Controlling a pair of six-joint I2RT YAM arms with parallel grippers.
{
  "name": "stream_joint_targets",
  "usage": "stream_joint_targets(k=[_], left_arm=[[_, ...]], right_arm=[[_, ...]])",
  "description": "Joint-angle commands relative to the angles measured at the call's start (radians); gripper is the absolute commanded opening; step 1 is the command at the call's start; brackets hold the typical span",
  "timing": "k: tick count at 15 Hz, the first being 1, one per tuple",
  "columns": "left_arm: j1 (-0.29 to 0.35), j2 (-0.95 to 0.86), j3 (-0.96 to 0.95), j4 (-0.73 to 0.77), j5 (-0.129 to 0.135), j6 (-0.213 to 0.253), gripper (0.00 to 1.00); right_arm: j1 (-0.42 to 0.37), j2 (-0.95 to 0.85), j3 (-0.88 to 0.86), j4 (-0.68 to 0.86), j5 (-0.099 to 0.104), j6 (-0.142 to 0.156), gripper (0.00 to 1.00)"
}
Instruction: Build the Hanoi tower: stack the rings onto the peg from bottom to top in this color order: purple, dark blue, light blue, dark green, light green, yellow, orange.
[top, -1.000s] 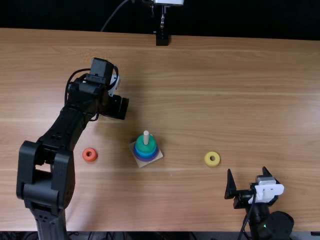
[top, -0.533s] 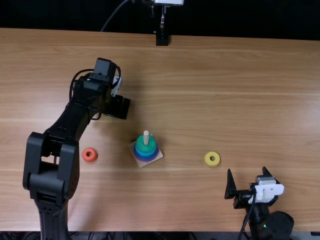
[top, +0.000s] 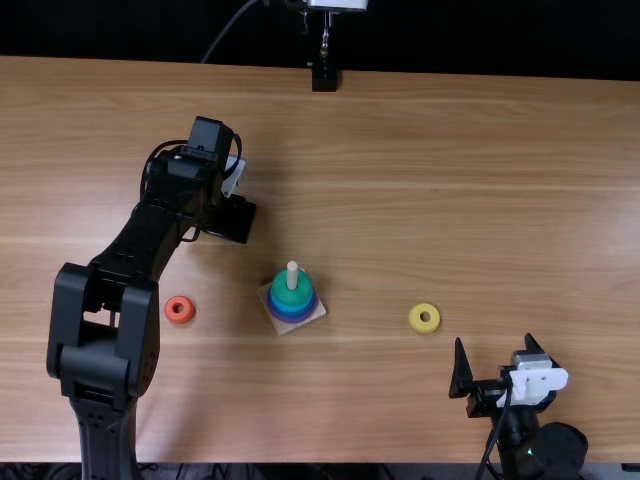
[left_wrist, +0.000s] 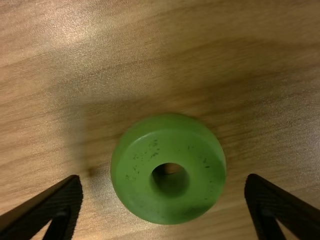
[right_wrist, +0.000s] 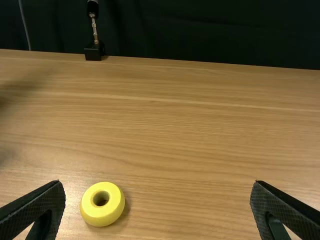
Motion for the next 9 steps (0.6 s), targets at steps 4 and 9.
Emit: stream_joint_targets(k=[4,9], left_arm=[[-0.004,0.028,0.036,0.004,0.012,0.024,0.48],[-0.006,0.044,0.036,0.009,0.014,0.024,0.23]], right_arm=[[-0.015,-0.012,-0.071,-0.037,0.006,-0.006,1.0],[-0.015,-0.012,-0.071,-0.039,0.006,-0.006,1.0]])
